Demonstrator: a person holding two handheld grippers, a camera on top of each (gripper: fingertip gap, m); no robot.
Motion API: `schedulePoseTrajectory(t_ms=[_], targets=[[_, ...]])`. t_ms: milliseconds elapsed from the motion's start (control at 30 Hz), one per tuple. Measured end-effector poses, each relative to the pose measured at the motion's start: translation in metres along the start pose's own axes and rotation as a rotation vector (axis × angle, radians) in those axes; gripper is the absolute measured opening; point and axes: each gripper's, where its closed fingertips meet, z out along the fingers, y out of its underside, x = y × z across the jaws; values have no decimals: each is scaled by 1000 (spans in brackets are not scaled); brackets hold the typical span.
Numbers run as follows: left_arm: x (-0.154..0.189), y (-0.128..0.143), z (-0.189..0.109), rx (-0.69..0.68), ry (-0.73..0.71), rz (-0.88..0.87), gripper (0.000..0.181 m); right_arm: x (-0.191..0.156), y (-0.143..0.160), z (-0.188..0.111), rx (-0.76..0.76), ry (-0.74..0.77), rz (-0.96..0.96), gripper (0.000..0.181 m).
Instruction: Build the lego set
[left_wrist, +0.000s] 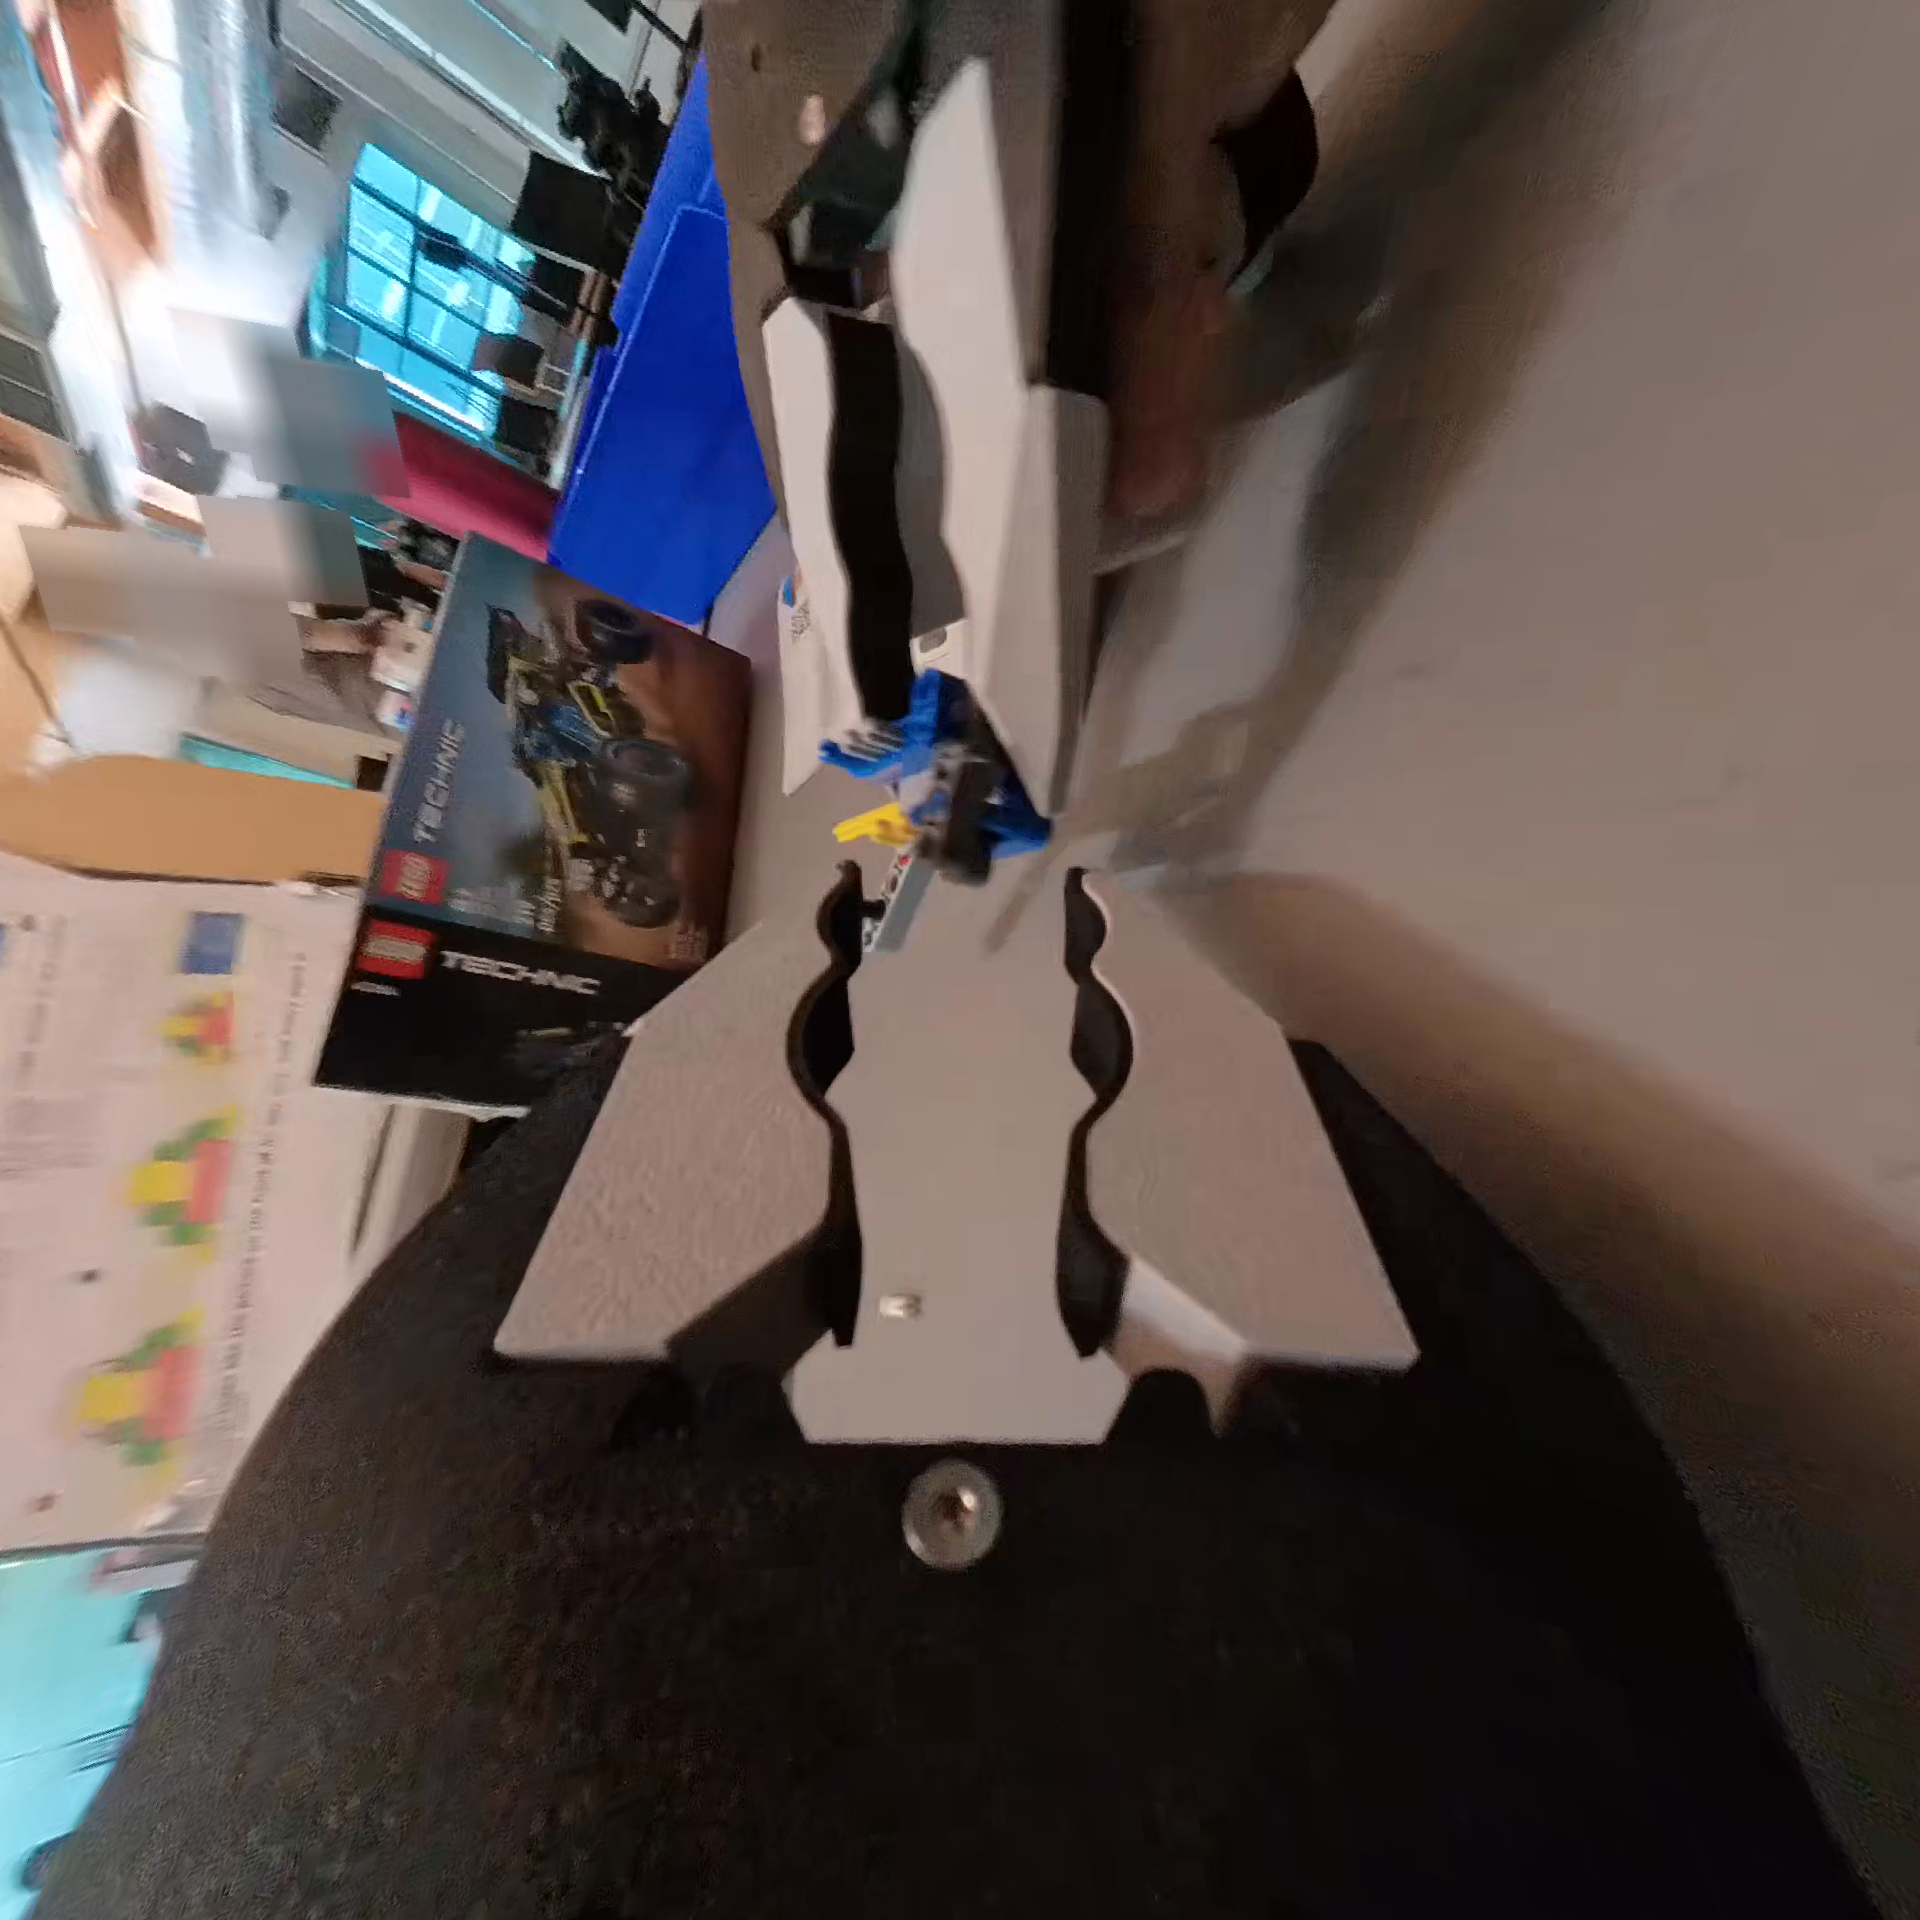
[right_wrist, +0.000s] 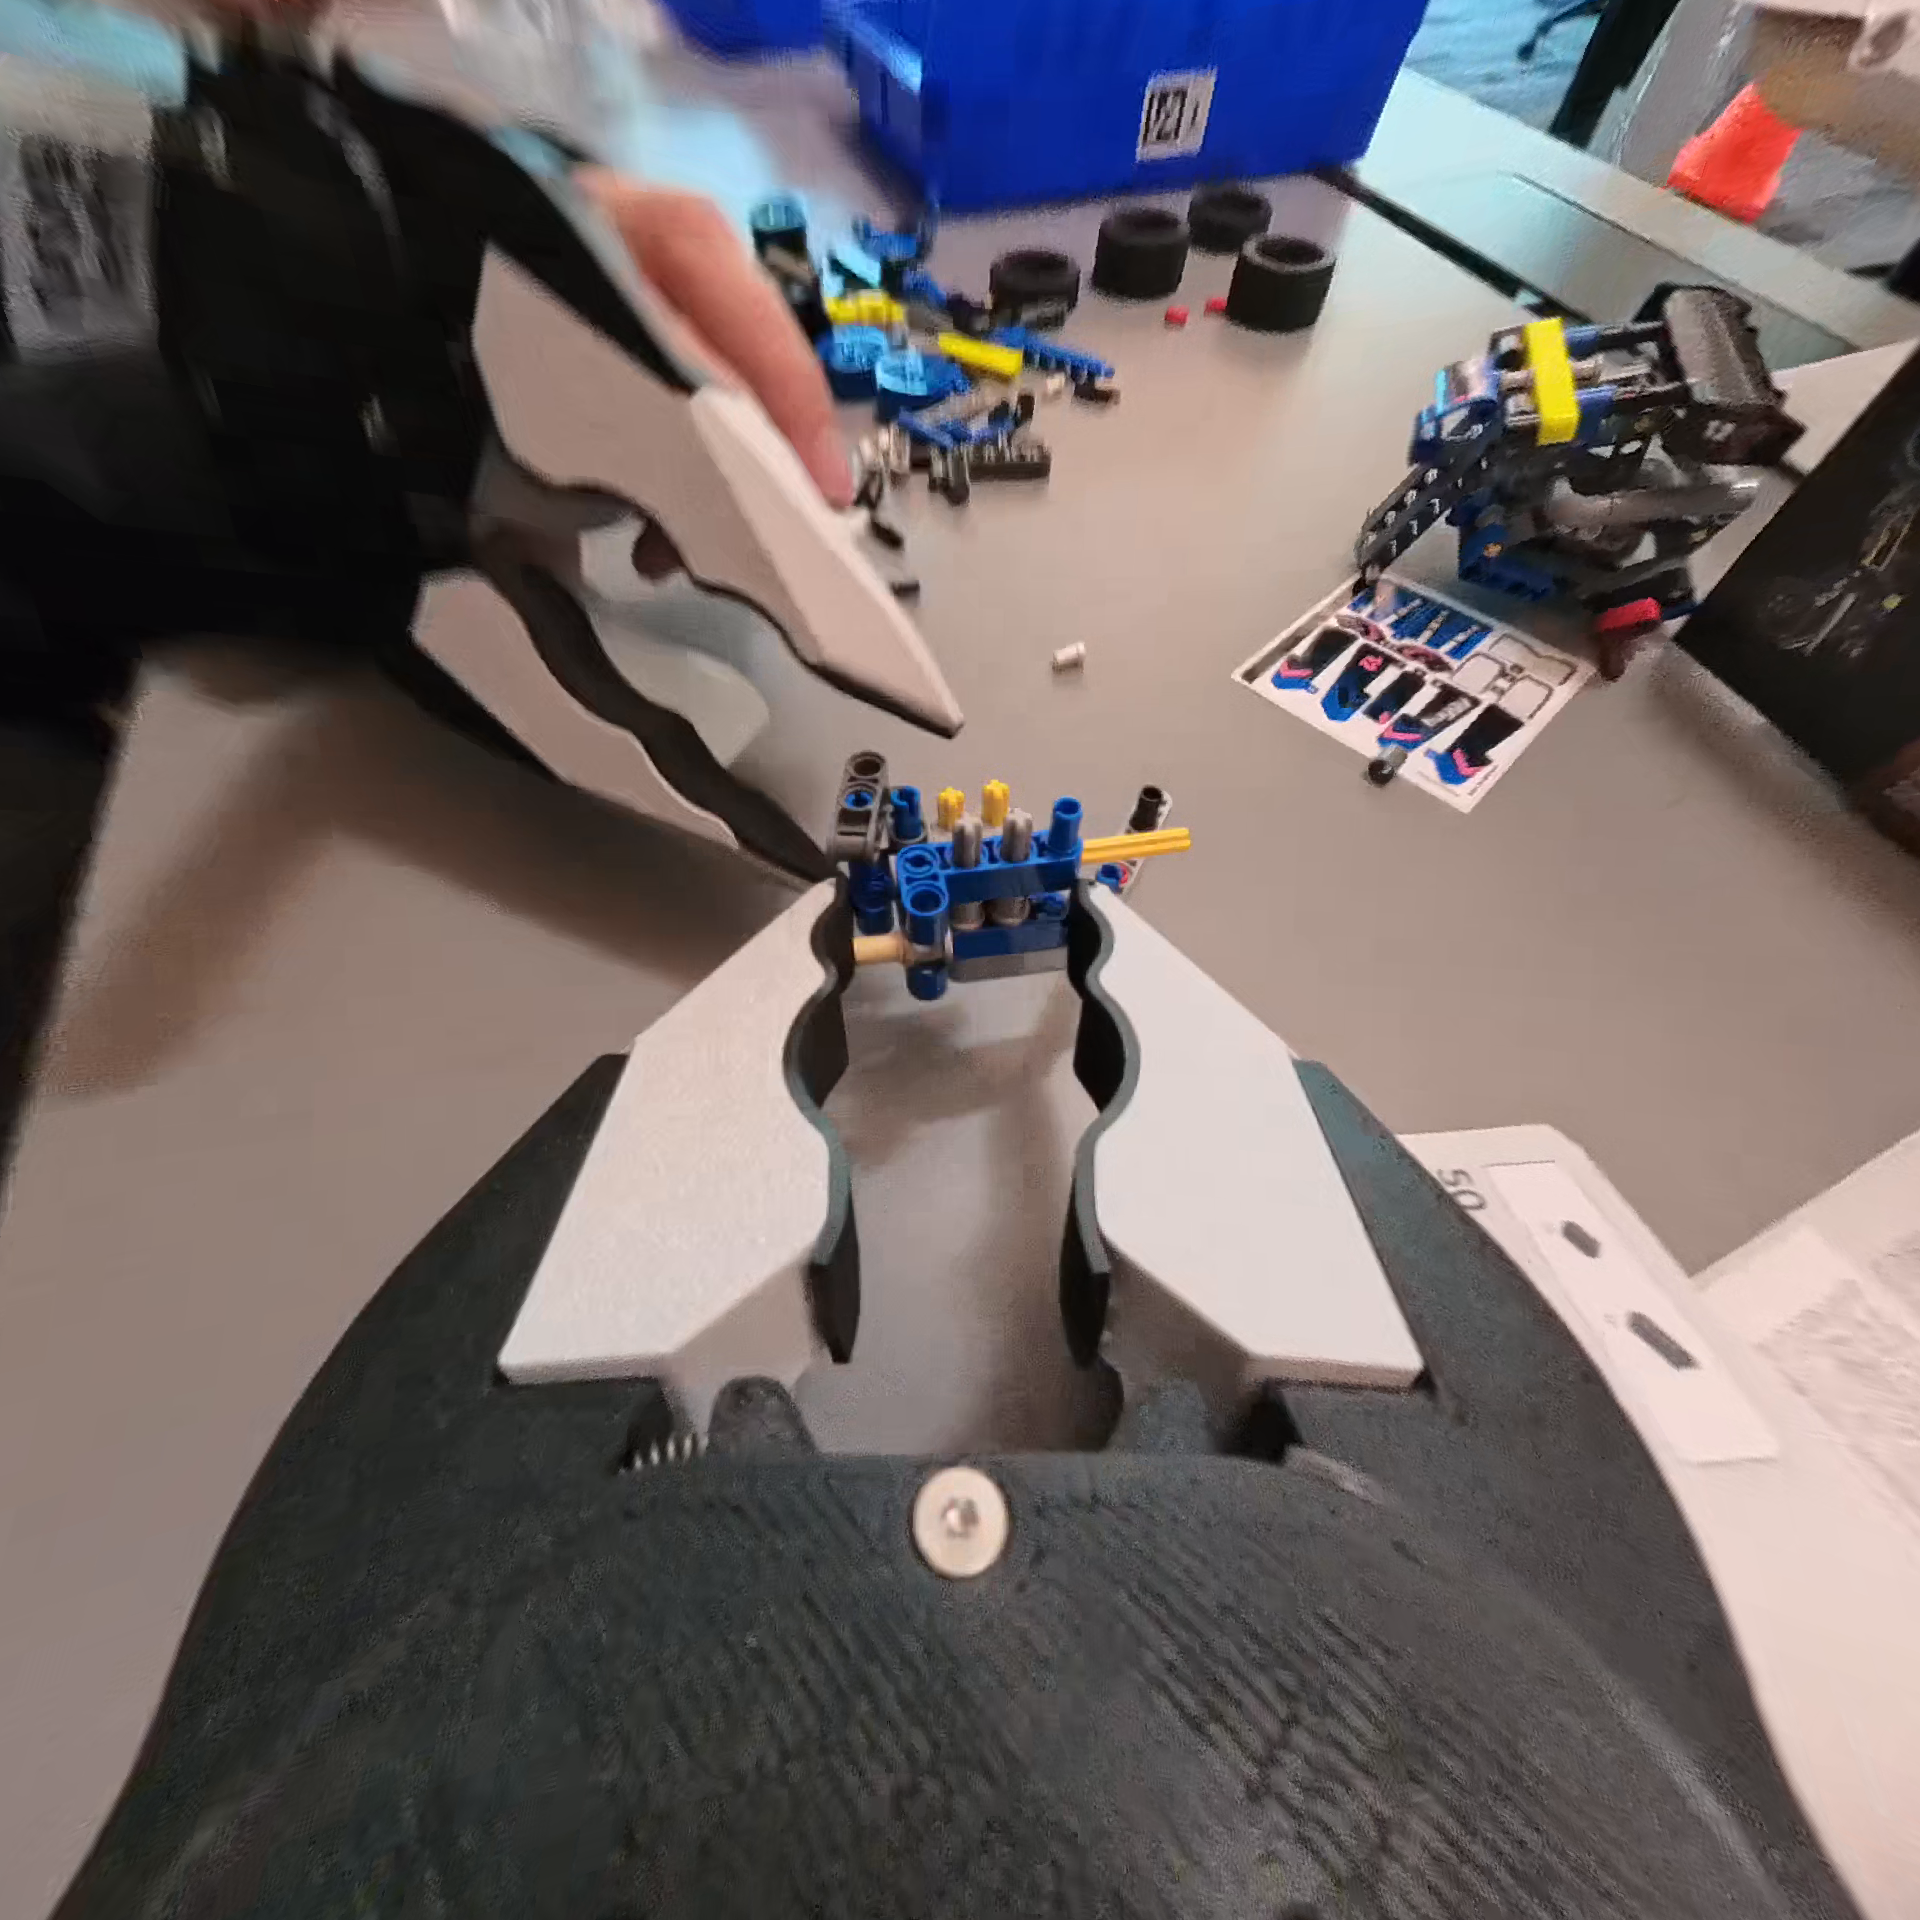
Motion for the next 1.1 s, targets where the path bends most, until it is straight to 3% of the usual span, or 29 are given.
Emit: schedulePoseTrajectory(t_ms=[133, 267, 400, 500, 700, 900, 1000, 1100], targets=[[-9, -7, -7, -11, -91, 47, 40, 3, -6, -6, 64, -60, 218, 40], [-12, -7, -3, -49, -115, 12, 39, -1, -7, -5, 78, -100, 311, 40], [-11, -10, 0, -63, -108, -27, 37, -8, -4, 1, 41, -134, 343, 40], [-7, -8, 1, -74, -84, -27, 26, -9, -4, 2, 46, -156, 392, 40], [-8, -5, 0, -104, -80, -15, 25, -8, -3, 4, 45, -157, 444, 40], [-5, 1, 0, -203, -98, 120, 25, -7, 2, 9, 6, -118, 449, 40], [-6, 2, 0, -180, -83, 51, 25, -6, 2, 8, 6, -99, 412, 40], [-12, 9, -3, -184, -81, -34, 25, -3, 4, -2, -49, -2, 229, 44]])
